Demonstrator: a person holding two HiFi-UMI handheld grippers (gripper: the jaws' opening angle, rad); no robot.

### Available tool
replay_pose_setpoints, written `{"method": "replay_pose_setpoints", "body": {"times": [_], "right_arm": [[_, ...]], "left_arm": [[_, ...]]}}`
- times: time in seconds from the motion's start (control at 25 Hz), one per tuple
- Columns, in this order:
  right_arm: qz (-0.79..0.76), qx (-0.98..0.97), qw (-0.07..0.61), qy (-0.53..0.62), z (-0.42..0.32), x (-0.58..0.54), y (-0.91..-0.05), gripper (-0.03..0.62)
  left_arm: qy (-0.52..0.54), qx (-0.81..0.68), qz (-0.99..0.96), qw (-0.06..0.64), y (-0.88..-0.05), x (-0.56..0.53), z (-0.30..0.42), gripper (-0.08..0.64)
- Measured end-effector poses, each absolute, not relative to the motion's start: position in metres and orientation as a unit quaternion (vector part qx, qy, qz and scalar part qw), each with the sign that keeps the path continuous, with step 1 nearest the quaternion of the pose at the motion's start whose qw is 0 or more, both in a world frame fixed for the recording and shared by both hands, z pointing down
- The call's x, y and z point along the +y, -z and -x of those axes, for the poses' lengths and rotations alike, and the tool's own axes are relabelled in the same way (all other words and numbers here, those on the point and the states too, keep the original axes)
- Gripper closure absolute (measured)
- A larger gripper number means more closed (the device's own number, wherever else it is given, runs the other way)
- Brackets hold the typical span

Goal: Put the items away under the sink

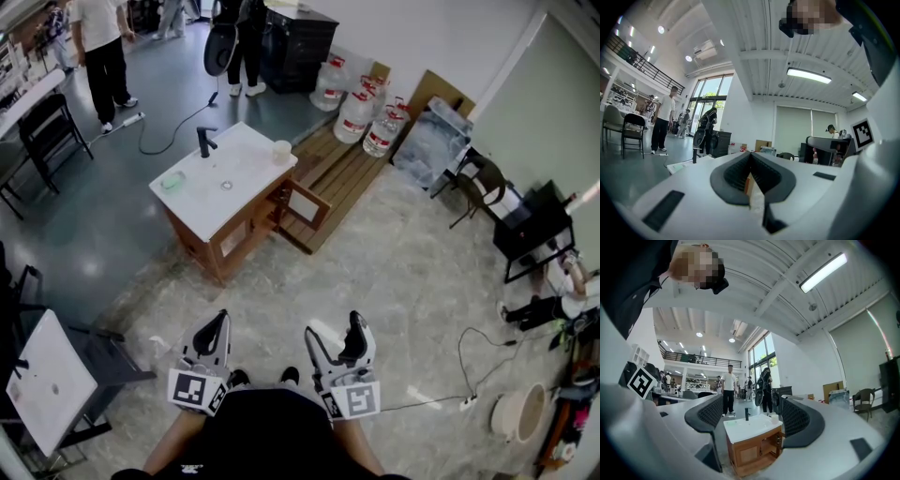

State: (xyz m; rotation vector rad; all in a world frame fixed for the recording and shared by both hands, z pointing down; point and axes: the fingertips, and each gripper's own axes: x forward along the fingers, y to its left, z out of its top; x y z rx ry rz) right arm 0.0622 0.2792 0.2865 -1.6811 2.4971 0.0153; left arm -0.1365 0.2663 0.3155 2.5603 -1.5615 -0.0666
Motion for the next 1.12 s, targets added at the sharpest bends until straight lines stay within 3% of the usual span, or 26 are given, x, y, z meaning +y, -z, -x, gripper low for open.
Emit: {"method": "replay_pose_setpoints", "body": {"times": [0.64, 1.12], "right_arm": [[0.578, 0.814, 0.055, -0.011, -0.035, 0.262, -0.289, 0.212], [0.545, 0.837, 0.06, 0.008, -0.082, 0.134, -0.315, 0.212]], "left_arm": [[0.025, -0.501, -0.862, 0.077, -0.327, 0.233, 0.162, 0.554], [0.012, -0.53, -0.843, 0.09, -0.353, 0.13, 0.11, 0.554]]}}
